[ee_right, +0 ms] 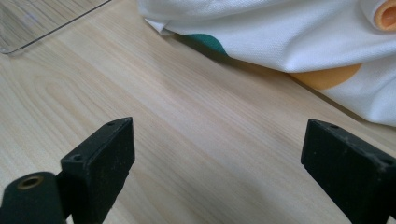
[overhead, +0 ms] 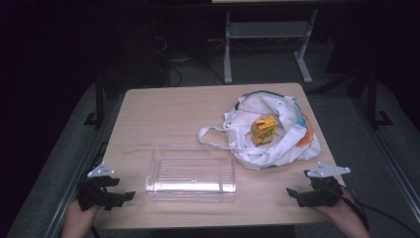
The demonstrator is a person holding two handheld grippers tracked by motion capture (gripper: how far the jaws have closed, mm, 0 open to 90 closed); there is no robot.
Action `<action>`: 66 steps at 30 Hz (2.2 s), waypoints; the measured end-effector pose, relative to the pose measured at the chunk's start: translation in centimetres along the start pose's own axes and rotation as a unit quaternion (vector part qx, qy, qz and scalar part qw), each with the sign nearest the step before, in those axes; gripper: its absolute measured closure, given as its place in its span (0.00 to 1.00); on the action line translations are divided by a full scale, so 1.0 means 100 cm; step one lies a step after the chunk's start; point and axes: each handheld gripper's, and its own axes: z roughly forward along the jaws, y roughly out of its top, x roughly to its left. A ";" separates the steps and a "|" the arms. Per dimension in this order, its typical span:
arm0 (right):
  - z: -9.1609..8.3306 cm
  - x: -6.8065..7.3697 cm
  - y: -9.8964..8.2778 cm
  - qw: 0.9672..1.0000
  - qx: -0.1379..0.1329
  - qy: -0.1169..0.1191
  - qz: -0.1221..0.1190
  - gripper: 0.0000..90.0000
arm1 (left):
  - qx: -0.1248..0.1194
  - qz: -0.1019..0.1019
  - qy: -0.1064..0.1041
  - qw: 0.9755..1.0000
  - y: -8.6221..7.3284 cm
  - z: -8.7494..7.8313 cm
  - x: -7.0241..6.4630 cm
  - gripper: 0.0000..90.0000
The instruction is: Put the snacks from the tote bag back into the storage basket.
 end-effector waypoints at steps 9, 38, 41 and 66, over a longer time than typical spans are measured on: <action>-0.003 -0.002 0.002 1.000 0.007 0.001 0.010 0.13 | 0.001 0.005 -0.003 1.000 0.003 0.000 -0.001 0.17; -0.008 -0.007 0.053 1.000 0.017 0.018 0.016 0.78 | 0.002 0.013 -0.020 1.000 0.002 -0.002 -0.002 0.17; -0.009 -0.009 0.059 0.999 0.016 0.025 0.014 0.90 | 0.001 0.013 -0.021 1.000 0.003 -0.002 -0.002 0.17; -0.007 -0.016 0.095 0.999 0.005 0.038 -0.014 1.00 | -0.009 0.006 -0.021 1.000 0.003 -0.005 -0.002 0.17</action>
